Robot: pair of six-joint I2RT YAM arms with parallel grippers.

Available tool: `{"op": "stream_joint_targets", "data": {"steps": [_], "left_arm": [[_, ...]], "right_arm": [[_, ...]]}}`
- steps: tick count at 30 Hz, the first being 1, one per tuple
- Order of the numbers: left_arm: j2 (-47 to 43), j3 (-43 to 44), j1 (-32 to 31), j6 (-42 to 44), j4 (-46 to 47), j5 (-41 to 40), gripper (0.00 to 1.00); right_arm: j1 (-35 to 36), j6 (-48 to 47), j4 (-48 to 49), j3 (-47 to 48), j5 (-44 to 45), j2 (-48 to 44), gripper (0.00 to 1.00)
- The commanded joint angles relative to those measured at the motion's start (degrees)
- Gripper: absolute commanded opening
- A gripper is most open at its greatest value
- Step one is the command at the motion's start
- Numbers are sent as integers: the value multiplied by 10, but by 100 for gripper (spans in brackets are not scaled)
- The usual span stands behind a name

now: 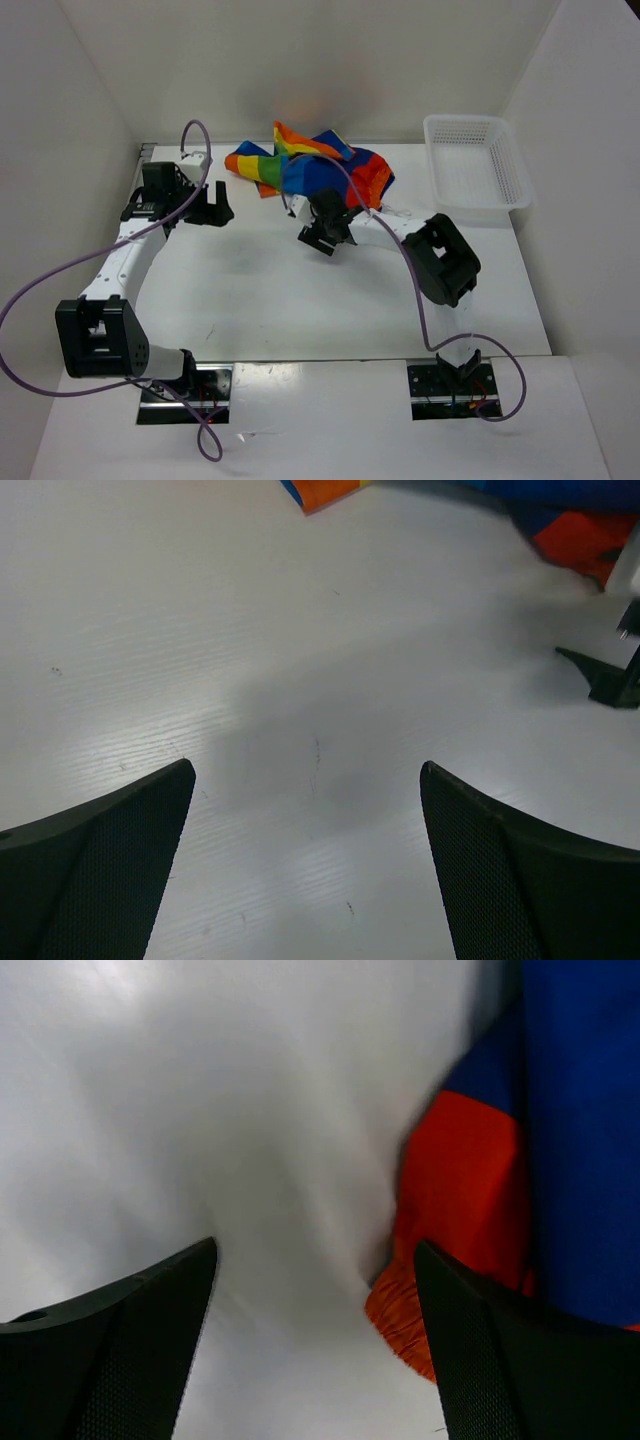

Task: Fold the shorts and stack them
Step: Flatten the shorts out

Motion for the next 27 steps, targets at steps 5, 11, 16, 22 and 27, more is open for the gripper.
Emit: {"op": "stream_joint_targets", "data": {"steps": [5,11,16,22,27], "left_arm": [[1,3,-1,2,21,-20,100],[27,3,-1,2,27,-8,100],[52,20,-1,2,41,5,100],[127,66,-1,2,46,99,100],[168,78,-39,2,53,61,97]], "right_arm": [[-31,34,17,65,52,27,84],[-52,60,-10,54,1,28,80],[-63,54,-50,31,-52,28,59],[-69,25,-106,29,-104,-5,0],[-107,-22,-241,109,-312,-119,0]]}}
